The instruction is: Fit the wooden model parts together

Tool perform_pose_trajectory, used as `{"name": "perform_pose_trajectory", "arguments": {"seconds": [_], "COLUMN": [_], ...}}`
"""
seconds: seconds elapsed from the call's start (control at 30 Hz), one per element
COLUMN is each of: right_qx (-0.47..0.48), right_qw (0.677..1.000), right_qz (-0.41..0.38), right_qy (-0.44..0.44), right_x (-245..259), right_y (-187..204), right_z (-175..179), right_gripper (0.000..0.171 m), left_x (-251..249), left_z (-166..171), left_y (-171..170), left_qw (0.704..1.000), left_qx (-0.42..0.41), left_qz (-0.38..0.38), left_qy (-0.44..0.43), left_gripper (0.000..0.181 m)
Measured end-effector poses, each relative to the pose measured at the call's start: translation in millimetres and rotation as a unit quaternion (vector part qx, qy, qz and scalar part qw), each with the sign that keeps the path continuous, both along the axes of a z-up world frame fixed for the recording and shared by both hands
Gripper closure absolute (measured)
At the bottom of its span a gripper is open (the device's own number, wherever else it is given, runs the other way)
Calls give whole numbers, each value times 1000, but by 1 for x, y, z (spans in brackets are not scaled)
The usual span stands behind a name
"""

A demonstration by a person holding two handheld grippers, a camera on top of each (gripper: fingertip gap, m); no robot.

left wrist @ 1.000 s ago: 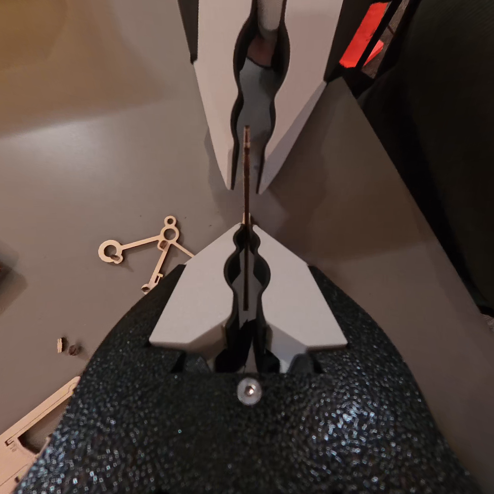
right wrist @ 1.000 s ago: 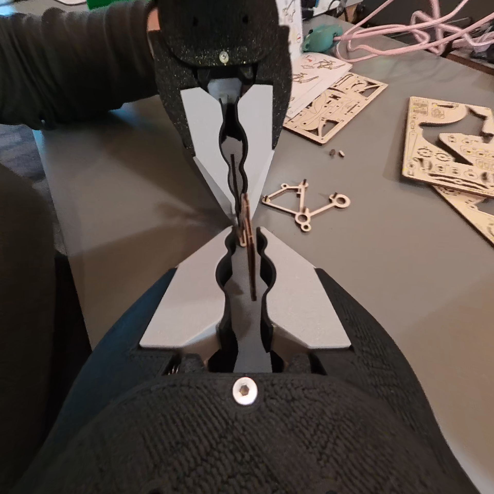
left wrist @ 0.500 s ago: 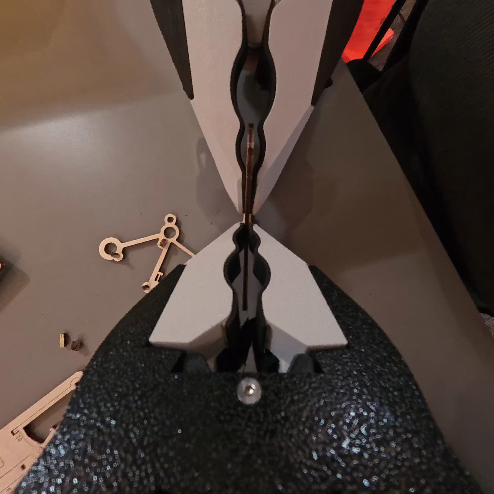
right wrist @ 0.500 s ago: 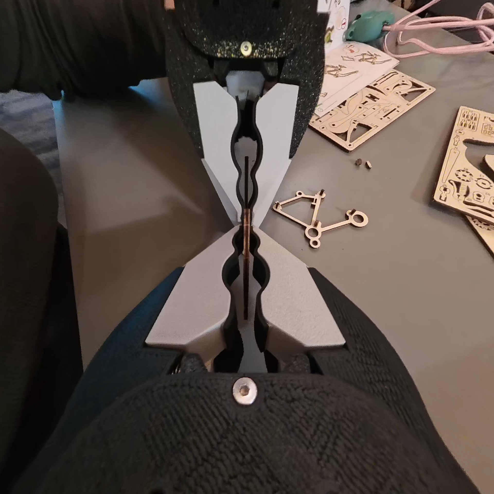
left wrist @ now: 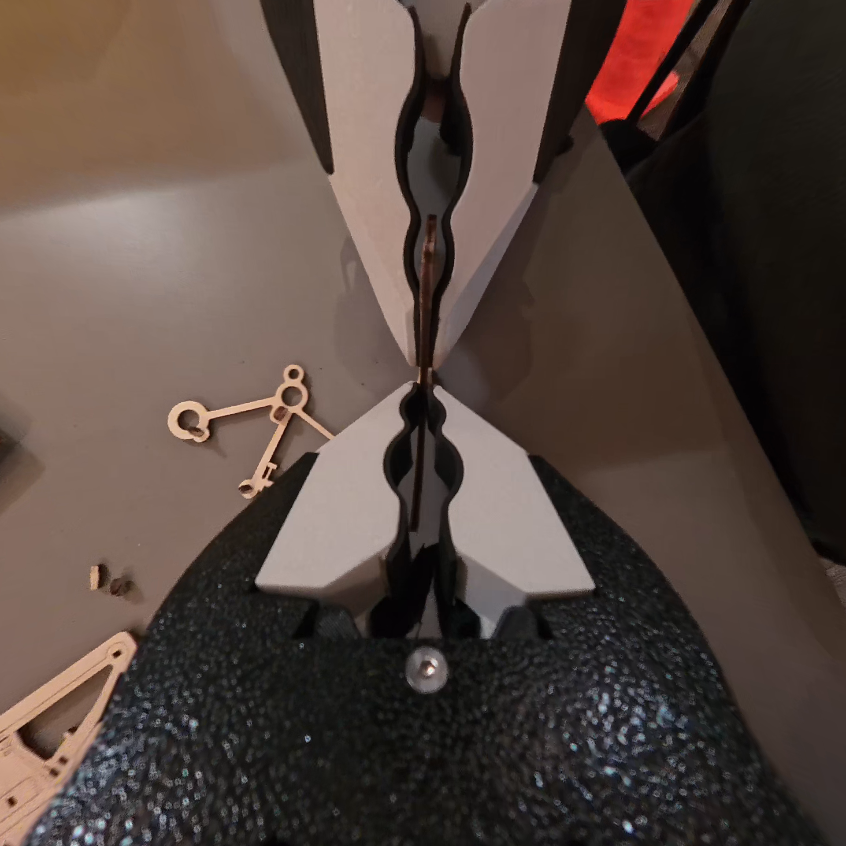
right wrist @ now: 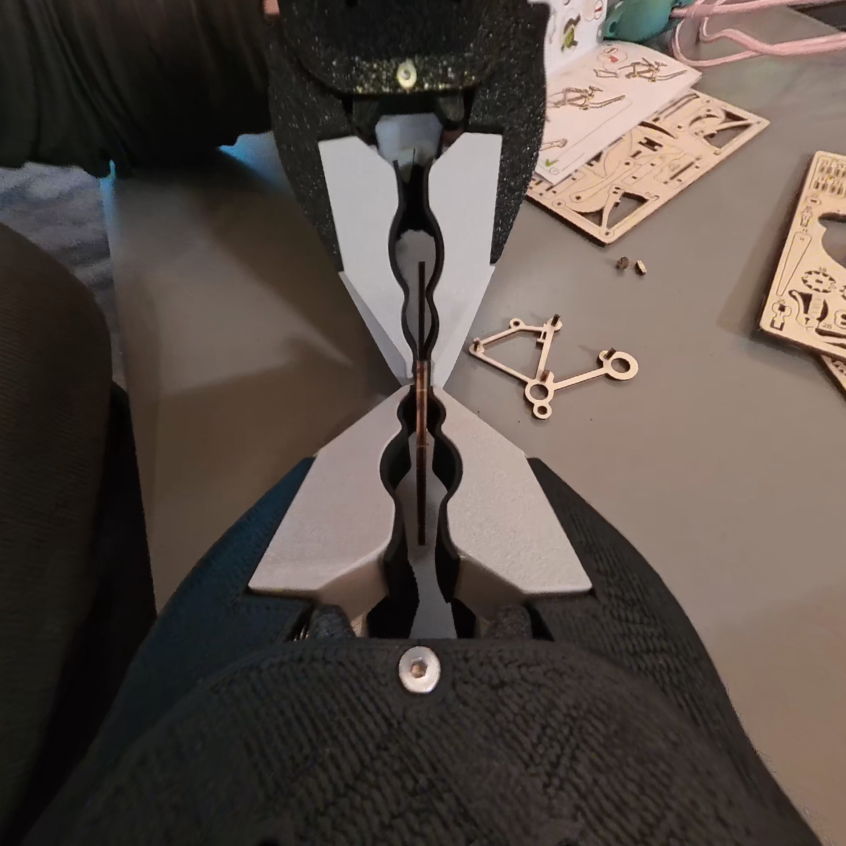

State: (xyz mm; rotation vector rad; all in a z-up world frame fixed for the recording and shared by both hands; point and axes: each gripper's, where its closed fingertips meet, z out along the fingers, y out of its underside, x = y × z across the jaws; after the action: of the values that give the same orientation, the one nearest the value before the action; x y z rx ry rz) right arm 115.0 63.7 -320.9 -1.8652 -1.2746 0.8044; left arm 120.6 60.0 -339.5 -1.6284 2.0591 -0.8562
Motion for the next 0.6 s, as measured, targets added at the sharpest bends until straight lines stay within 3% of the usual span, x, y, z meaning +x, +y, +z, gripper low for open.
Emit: {"name": "perform_pose_trajectory", "arguments": {"seconds": [0.03, 0.13, 0.4, 0.6], "right_qx": [-11, -36, -65, -145], "right_qw": [1000, 999, 989, 946], "right_qz": [-4, -18, -60, -77], "right_qy": [9, 34, 115, 278], "right_x": [0, 0, 9, 14], "right_y": [1, 3, 16, 31], "right_z": [0, 1, 18, 55], "right_gripper": [170, 170, 170, 170], "left_x": [1, -1, -23, -30], "left_z": [1, 20, 56, 79], "left_y": [0, -2, 30, 32], "left_qw": [1000, 996, 989, 966], "left_qx": [-16, -70, -20, -55], "left_qz": [6, 16, 100, 166], "left_qy": [-6, -50, -108, -189], "left_gripper": [181, 171, 170, 154]}}
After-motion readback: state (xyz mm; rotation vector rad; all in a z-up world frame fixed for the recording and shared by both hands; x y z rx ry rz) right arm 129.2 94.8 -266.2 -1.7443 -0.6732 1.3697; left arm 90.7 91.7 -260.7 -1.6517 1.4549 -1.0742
